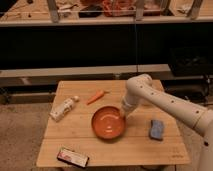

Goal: Drag the ceramic bowl in a circle

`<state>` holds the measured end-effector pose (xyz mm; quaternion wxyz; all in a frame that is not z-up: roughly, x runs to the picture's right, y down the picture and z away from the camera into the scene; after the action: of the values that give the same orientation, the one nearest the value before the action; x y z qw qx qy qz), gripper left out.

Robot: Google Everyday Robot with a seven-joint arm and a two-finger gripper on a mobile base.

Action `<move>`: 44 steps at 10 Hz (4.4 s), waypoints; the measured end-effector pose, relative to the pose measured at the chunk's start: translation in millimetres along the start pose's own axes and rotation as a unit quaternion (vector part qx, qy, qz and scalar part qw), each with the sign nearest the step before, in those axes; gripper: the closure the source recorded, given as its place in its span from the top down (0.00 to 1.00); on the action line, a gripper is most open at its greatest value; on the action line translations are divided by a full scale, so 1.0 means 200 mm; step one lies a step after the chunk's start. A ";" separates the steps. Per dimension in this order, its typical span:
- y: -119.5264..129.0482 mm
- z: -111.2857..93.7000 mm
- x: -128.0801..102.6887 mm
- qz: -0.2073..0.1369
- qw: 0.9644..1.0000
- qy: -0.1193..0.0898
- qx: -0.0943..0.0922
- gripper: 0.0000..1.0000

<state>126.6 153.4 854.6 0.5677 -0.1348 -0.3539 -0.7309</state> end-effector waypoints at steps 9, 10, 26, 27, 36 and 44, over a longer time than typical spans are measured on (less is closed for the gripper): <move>0.33 -0.09 -0.64 0.087 0.996 -0.009 -0.017 0.00; 0.28 -0.08 -0.73 0.080 0.997 -0.010 -0.020 0.00; -0.13 -0.02 -0.02 -0.007 1.000 -0.005 0.017 0.00; -0.09 -0.03 -0.04 0.005 1.000 -0.004 0.019 0.00; 0.60 -0.16 -0.67 0.151 0.988 0.011 0.014 0.00; 0.03 -0.05 -0.85 0.042 0.999 0.006 -0.002 0.00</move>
<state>189.1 271.7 747.8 0.6000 -0.1462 -0.3429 -0.7078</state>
